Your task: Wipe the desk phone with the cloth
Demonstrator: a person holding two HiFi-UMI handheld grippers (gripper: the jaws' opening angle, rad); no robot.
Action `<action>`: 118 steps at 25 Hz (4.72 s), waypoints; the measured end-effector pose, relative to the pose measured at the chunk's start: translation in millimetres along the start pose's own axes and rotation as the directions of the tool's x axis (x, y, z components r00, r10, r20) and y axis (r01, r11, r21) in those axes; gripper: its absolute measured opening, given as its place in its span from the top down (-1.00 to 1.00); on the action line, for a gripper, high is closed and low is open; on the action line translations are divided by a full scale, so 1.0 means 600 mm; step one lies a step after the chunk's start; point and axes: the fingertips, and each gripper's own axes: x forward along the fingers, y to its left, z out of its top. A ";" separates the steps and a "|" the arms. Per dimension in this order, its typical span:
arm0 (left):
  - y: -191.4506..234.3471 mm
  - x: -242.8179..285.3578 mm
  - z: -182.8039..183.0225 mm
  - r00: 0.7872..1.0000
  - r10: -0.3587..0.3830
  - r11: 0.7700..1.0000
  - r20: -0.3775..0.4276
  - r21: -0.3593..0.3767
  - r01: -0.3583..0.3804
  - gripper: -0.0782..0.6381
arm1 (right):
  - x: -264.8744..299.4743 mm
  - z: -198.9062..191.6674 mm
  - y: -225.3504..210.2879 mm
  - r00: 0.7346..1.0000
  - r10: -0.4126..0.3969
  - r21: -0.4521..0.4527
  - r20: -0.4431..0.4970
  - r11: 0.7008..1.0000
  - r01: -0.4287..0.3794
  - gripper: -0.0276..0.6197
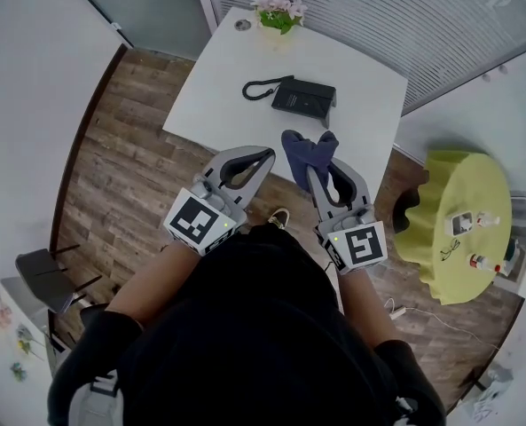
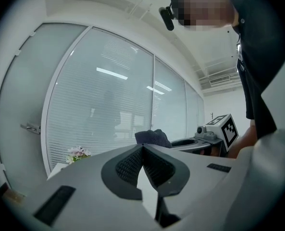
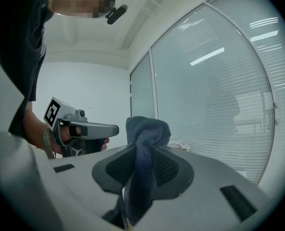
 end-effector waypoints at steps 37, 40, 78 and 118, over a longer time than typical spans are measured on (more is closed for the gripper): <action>0.430 0.323 -0.335 0.943 -0.163 0.987 -0.290 -0.047 0.156 0.75 | 0.466 -0.354 -0.269 0.736 -0.425 -0.253 -0.527 0.905 0.342 0.62; 0.438 0.329 -0.361 0.938 -0.161 0.987 -0.307 -0.065 0.147 0.75 | 0.490 -0.394 -0.279 0.703 -0.426 -0.335 -0.569 0.901 0.275 0.62; 0.307 0.453 -0.395 0.908 -0.245 0.969 -0.340 -0.121 0.216 0.75 | 0.324 -0.405 -0.400 0.517 -0.588 -0.508 -0.622 0.806 0.306 0.62; 0.437 0.310 -0.459 0.905 -0.067 0.994 -0.420 -0.103 0.026 0.75 | 0.457 -0.489 -0.223 0.586 -0.386 -0.470 -0.712 0.882 0.010 0.62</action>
